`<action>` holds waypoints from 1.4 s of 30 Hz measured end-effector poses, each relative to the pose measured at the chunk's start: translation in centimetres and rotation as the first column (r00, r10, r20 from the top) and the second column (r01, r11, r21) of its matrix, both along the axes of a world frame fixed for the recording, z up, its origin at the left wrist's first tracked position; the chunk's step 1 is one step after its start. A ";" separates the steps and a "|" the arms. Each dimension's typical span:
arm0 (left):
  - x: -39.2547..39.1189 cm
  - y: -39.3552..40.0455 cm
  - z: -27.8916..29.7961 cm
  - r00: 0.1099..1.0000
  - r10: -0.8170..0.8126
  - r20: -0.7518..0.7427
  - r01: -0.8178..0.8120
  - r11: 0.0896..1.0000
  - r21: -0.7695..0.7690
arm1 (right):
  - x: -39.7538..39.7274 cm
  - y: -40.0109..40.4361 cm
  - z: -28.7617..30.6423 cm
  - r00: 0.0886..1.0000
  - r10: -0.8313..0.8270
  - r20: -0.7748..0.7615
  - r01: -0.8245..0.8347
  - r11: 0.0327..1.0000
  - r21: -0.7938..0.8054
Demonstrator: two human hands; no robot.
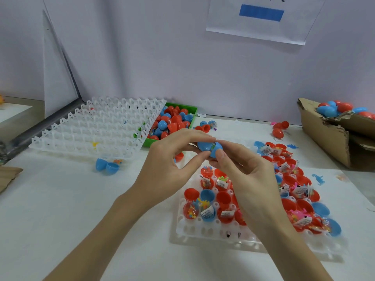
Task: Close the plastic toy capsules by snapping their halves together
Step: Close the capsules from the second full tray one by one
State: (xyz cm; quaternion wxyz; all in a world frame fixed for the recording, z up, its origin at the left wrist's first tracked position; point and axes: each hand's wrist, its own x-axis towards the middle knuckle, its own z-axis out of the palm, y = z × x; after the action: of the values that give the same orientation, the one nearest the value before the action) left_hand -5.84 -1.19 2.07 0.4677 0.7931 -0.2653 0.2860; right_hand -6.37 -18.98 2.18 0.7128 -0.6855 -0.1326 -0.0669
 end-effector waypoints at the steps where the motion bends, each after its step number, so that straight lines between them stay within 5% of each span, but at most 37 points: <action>1: 0.0 -0.1 -0.1 1.000 0.015 0.023 -0.016 1.000 0.016 | -0.1 0.1 0.0 1.000 -0.001 0.000 0.001 1.000 0.007; 7: 0.1 -0.8 -0.8 0.988 0.092 0.128 -0.102 0.992 0.073 | -0.6 0.8 0.0 0.997 -0.054 0.058 0.053 0.998 0.031; 21: -0.6 -1.2 -0.3 0.980 0.191 0.051 -0.195 0.977 0.082 | -1.0 1.3 0.0 0.986 -0.059 0.159 0.066 0.997 -0.040; 31: -0.2 -1.0 -0.6 1.000 0.026 -0.017 -0.027 0.998 -0.063 | -0.8 0.7 0.4 0.995 -0.055 0.088 0.052 0.998 0.040; 42: 0.1 0.6 0.1 1.000 0.006 -0.004 -0.006 0.999 -0.035 | -0.6 -0.1 0.9 1.000 0.023 0.014 -0.022 0.998 -0.061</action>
State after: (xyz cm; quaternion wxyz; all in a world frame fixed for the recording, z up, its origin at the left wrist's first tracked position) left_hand -5.76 -0.57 2.12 0.4810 0.7863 -0.2568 0.2905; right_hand -7.00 -19.03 3.05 0.6912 -0.7050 -0.1474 -0.0596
